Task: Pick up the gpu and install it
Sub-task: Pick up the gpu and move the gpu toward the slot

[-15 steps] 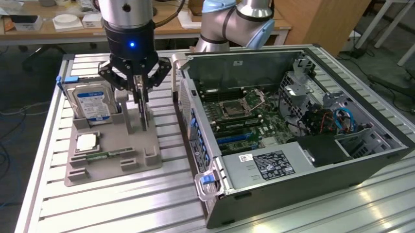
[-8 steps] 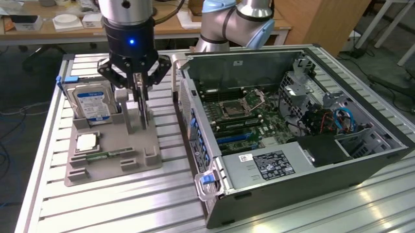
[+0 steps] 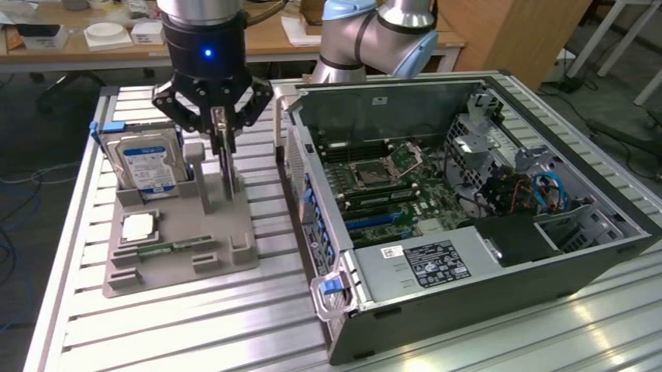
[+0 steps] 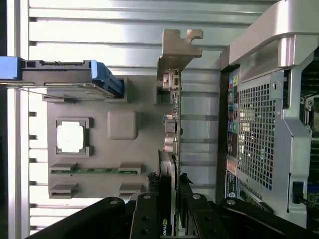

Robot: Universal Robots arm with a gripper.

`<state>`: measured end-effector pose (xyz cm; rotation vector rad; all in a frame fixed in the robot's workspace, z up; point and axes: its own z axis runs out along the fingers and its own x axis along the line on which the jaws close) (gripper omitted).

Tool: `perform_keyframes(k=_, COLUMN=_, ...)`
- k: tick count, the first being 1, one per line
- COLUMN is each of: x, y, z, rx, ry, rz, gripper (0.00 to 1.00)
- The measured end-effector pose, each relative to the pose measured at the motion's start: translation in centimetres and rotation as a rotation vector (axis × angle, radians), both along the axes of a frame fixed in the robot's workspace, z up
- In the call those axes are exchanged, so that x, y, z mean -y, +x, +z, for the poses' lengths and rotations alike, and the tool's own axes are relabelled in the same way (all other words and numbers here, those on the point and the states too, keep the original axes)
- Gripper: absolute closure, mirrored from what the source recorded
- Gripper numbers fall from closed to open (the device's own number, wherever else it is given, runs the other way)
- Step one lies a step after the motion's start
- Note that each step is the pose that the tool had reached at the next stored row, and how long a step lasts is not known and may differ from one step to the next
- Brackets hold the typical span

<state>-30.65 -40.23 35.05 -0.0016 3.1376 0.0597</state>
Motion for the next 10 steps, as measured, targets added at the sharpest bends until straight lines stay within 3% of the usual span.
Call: perform_keyframes(k=10, x=0.0, y=0.0, z=1.68, rx=0.0, ry=0.0, rz=0.0, gripper=0.74)
